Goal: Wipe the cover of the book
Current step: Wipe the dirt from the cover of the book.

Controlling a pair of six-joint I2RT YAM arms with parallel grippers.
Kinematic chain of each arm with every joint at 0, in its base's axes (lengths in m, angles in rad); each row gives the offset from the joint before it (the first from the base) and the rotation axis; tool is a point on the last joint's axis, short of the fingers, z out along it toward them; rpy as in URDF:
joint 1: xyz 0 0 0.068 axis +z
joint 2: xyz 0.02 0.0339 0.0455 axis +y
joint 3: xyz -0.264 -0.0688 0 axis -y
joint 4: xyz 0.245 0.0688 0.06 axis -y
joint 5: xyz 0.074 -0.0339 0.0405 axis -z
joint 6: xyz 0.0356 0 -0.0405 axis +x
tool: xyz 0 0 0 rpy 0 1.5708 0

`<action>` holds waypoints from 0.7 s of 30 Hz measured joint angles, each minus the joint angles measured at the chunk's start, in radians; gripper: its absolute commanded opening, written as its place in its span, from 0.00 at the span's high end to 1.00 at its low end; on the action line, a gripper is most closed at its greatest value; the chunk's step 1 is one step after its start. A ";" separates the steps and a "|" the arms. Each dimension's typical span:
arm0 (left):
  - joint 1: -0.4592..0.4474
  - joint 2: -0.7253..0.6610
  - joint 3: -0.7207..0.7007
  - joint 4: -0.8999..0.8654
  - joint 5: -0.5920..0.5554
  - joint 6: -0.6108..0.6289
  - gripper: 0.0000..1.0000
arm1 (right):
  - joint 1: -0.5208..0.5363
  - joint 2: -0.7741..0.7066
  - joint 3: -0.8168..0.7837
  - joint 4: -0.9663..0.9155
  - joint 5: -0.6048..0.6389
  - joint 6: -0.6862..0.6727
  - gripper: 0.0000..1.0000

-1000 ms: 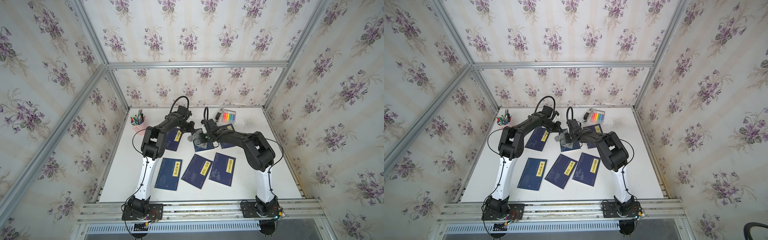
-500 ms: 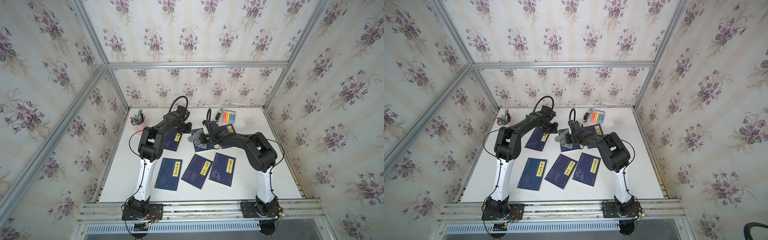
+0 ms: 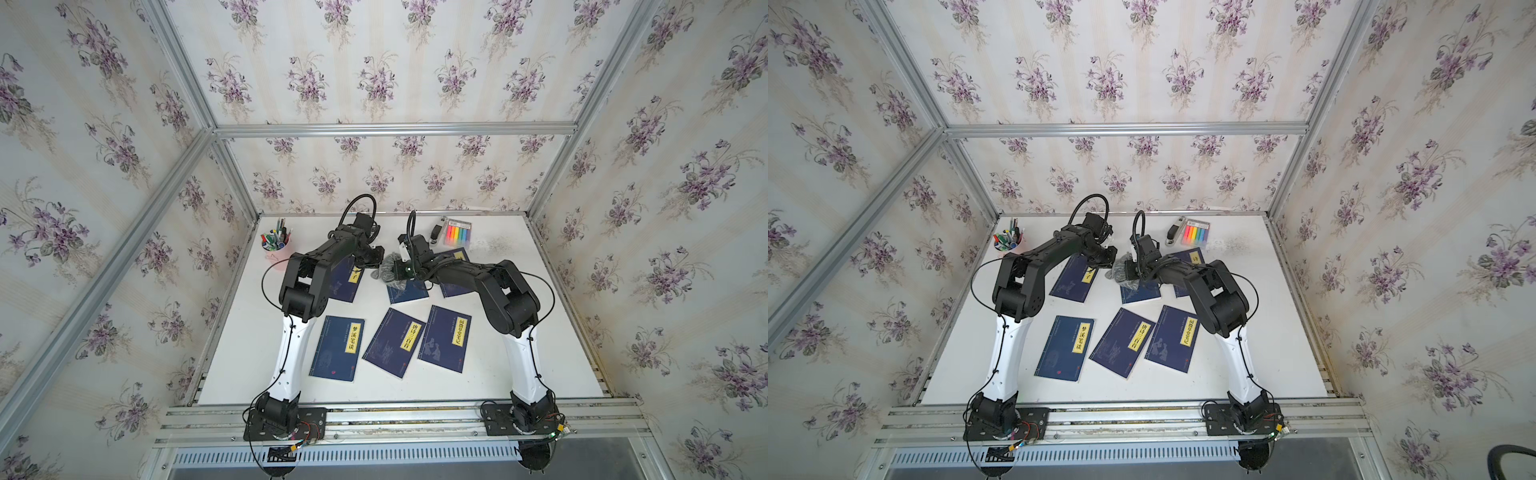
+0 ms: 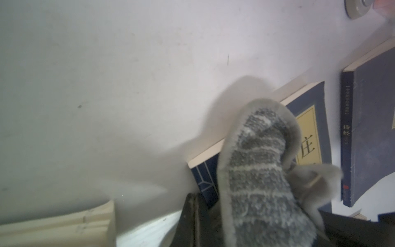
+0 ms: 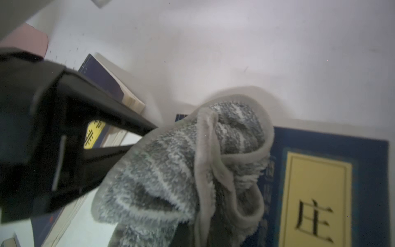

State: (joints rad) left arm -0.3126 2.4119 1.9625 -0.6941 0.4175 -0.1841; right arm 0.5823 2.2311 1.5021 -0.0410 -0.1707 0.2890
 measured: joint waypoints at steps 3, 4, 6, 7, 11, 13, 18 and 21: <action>0.002 0.000 -0.004 0.006 0.008 0.000 1.00 | -0.001 0.047 0.069 -0.011 -0.014 0.001 1.00; 0.004 0.000 -0.006 0.009 0.014 -0.001 1.00 | -0.002 0.061 0.087 -0.011 -0.021 0.003 1.00; 0.011 0.003 -0.008 0.014 0.039 -0.008 1.00 | -0.005 0.083 0.113 -0.011 -0.032 0.008 1.00; 0.016 0.005 -0.010 0.018 0.055 -0.012 1.00 | -0.006 0.093 0.126 -0.011 -0.039 0.012 1.00; 0.033 0.006 -0.023 0.037 0.107 -0.027 1.00 | -0.006 0.121 0.159 -0.006 -0.054 0.023 1.00; 0.036 0.006 -0.026 0.043 0.118 -0.035 1.00 | -0.006 0.129 0.167 0.004 -0.059 0.026 1.00; 0.040 0.011 -0.027 0.047 0.135 -0.042 1.00 | -0.008 0.139 0.176 0.016 -0.073 0.034 1.00; 0.041 0.011 -0.027 0.047 0.137 -0.042 1.00 | -0.008 0.144 0.182 0.019 -0.079 0.043 1.00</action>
State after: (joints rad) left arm -0.2718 2.4233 1.9358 -0.6468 0.5545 -0.2260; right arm 0.5747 2.3749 1.6836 -0.0216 -0.2497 0.3321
